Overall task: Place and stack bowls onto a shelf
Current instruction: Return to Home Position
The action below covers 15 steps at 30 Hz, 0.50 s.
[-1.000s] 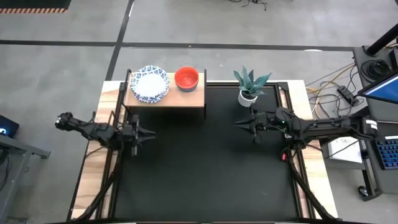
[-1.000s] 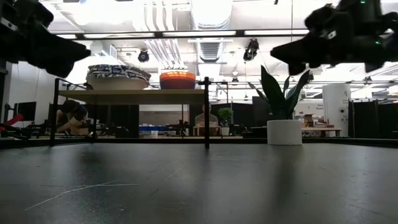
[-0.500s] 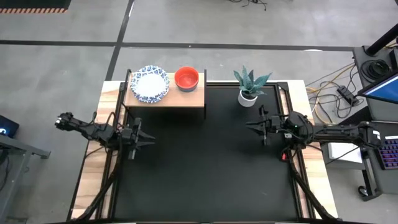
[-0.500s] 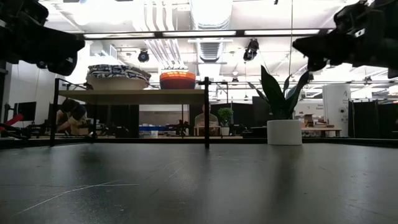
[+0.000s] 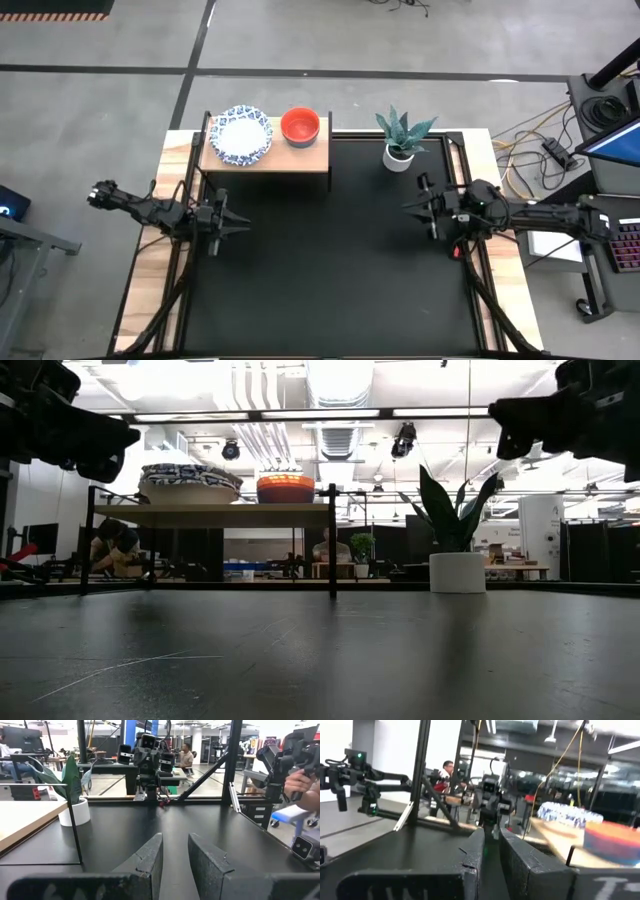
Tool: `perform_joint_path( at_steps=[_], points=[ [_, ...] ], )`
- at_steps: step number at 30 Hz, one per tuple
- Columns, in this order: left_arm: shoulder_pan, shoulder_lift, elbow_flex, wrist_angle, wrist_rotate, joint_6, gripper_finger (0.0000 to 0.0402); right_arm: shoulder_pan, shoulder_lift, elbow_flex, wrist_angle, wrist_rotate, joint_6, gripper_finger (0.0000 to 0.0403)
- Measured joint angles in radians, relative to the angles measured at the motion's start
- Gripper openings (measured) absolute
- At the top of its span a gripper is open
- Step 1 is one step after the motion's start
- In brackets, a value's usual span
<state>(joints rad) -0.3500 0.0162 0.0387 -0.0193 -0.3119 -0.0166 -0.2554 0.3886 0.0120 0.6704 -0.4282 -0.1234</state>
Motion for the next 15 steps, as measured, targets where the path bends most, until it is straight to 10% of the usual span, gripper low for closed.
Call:
perform_joint_path(
  at_steps=[15],
  points=[
    [0.000,0.004,0.000,-0.001,0.000,0.000,0.0074,-0.001,-0.079,-0.001,-0.168,0.152,0.011,0.0034]
  ],
)
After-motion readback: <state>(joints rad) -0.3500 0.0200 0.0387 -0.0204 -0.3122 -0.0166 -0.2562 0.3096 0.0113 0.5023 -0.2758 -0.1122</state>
